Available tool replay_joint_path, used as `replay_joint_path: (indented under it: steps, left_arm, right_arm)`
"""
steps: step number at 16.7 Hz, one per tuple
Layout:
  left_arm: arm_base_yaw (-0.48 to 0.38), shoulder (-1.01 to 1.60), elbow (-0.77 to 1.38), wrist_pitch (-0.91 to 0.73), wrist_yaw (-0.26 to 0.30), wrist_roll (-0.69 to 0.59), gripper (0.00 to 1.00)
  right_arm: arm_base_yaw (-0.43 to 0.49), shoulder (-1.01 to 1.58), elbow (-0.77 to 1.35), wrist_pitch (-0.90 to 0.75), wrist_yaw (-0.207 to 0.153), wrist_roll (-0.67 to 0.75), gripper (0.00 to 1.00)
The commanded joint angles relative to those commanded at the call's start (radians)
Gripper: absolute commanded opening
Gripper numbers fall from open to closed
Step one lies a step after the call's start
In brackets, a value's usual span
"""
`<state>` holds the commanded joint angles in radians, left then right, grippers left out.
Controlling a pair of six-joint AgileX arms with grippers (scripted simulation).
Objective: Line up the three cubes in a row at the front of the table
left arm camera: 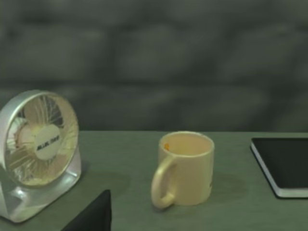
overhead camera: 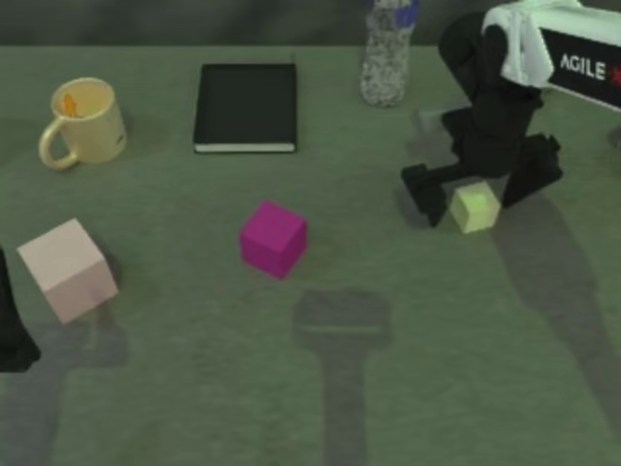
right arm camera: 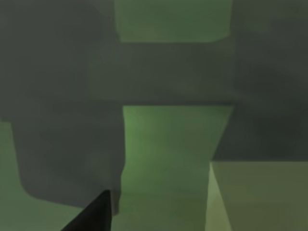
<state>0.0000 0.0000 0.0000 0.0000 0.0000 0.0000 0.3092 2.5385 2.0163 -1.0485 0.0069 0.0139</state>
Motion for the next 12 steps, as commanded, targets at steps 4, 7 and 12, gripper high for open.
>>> replay_joint_path:
  steps: [4,7,12]
  left_arm:
    - [0.0,0.0,0.0,0.0,0.0,0.0,1.0]
    - [0.0,0.0,0.0,0.0,0.0,0.0,1.0]
    - [0.0,0.0,0.0,0.0,0.0,0.0,1.0]
  right_arm:
    - [0.0,0.0,0.0,0.0,0.0,0.0,0.62]
    - [0.0,0.0,0.0,0.0,0.0,0.0,0.4]
    - [0.0,0.0,0.0,0.0,0.0,0.0,0.02]
